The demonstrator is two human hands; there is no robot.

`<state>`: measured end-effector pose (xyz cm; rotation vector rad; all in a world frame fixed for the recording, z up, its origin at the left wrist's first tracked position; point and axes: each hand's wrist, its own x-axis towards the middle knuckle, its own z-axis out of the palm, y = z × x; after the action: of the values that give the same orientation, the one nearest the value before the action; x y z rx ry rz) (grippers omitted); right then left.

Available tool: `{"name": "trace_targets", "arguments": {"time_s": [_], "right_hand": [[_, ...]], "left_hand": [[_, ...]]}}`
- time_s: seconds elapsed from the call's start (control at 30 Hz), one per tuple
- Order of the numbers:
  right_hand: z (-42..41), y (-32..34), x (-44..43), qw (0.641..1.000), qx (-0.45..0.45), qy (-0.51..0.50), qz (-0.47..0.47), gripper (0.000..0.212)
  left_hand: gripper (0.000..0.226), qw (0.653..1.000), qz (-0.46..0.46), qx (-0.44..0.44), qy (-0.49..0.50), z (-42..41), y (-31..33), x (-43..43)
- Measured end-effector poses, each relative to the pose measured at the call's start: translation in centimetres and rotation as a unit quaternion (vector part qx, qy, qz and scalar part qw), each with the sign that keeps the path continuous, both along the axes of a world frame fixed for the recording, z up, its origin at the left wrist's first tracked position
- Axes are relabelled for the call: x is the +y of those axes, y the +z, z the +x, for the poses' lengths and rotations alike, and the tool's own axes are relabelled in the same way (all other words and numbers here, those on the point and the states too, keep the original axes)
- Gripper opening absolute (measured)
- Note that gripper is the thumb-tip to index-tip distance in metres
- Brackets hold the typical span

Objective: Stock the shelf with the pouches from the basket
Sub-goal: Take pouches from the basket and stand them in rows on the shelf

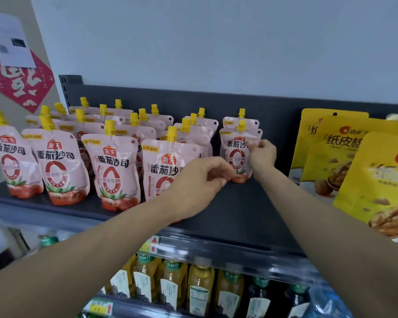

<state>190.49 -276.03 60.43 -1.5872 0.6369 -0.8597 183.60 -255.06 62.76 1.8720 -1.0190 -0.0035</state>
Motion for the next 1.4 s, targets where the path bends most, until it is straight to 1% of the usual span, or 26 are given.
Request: {"name": "trace_targets", "arguments": {"time_s": [0.17, 0.27, 0.37, 0.47, 0.6, 0.67, 0.77, 0.87, 0.93, 1.0, 1.07, 1.13, 1.2, 1.23, 1.33, 1.4], "right_hand": [[-0.5, 0.1, -0.1, 1.000, 0.022, 0.008, -0.012, 0.012], [-1.0, 0.2, 0.2, 0.999, 0.032, 0.002, -0.012, 0.023], [-2.0, 0.2, 0.6, 0.998, 0.041, -0.046, -0.024, 0.030], [-3.7, 0.1, 1.8, 0.995, 0.036, -0.083, -0.049, 0.029], [-7.7, -0.4, 4.9, 0.992, -0.002, -0.072, -0.107, 0.018], [-10.5, -1.2, 7.1, 0.989, -0.016, -0.044, -0.140, 0.008], [-15.7, -3.4, 11.7, 0.986, -0.026, 0.007, -0.163, 0.019], [-19.3, -7.4, 16.4, 0.987, -0.004, 0.038, -0.155, 0.019], [-20.5, -11.3, 18.9, 0.988, 0.041, 0.050, -0.142, 0.011], [-21.3, -15.9, 20.7, 0.985, 0.113, 0.067, -0.114, 0.006], [-21.9, -20.6, 22.0, 0.977, 0.186, 0.085, -0.068, 0.009], [-22.4, -24.4, 23.0, 0.965, 0.239, 0.106, -0.032, 0.013], [-22.7, -27.5, 23.7, 0.941, 0.314, 0.120, -0.030, 0.008], [-22.9, -28.8, 24.0, 0.927, 0.352, 0.122, -0.042, 0.011], [-23.3, -33.0, 24.3, 0.883, 0.446, 0.140, -0.044, 0.015], [-23.2, -35.6, 24.1, 0.852, 0.501, 0.145, -0.035, 0.024]], "left_hand": [[0.032, 1.000, 0.014, 0.014, -0.002, -0.4, -0.1, -0.3], [0.027, 1.000, 0.015, 0.016, -0.005, -0.6, -0.1, -0.1], [0.026, 1.000, 0.012, 0.015, -0.005, -0.7, -0.2, 0.3], [0.024, 1.000, 0.000, 0.017, -0.011, -1.0, -0.4, 1.0], [0.019, 0.999, 0.021, 0.009, -0.043, -2.4, -1.6, 2.8], [0.018, 0.996, 0.047, 0.021, -0.069, -3.1, -2.9, 4.2], [0.014, 0.986, 0.119, 0.042, -0.112, -3.7, -5.9, 6.8], [0.012, 0.966, 0.213, 0.073, -0.130, -3.8, -10.7, 9.6], [0.015, 0.951, 0.263, 0.097, -0.131, -3.5, -14.5, 11.3], [0.019, 0.935, 0.305, 0.127, -0.131, -3.3, -18.3, 13.1], [0.019, 0.915, 0.343, 0.169, -0.130, -2.9, -21.9, 14.9], [0.020, 0.896, 0.368, 0.216, -0.125, -2.5, -25.1, 16.5], [0.024, 0.879, 0.379, 0.273, -0.097, -2.1, -28.0, 18.0], [0.025, 0.872, 0.390, 0.285, -0.076, -1.9, -29.4, 18.7], [0.028, 0.848, 0.448, 0.283, 0.000, -1.2, -34.2, 20.5], [0.029, 0.837, 0.449, 0.311, 0.040, -1.0, -37.4, 21.3]]}}
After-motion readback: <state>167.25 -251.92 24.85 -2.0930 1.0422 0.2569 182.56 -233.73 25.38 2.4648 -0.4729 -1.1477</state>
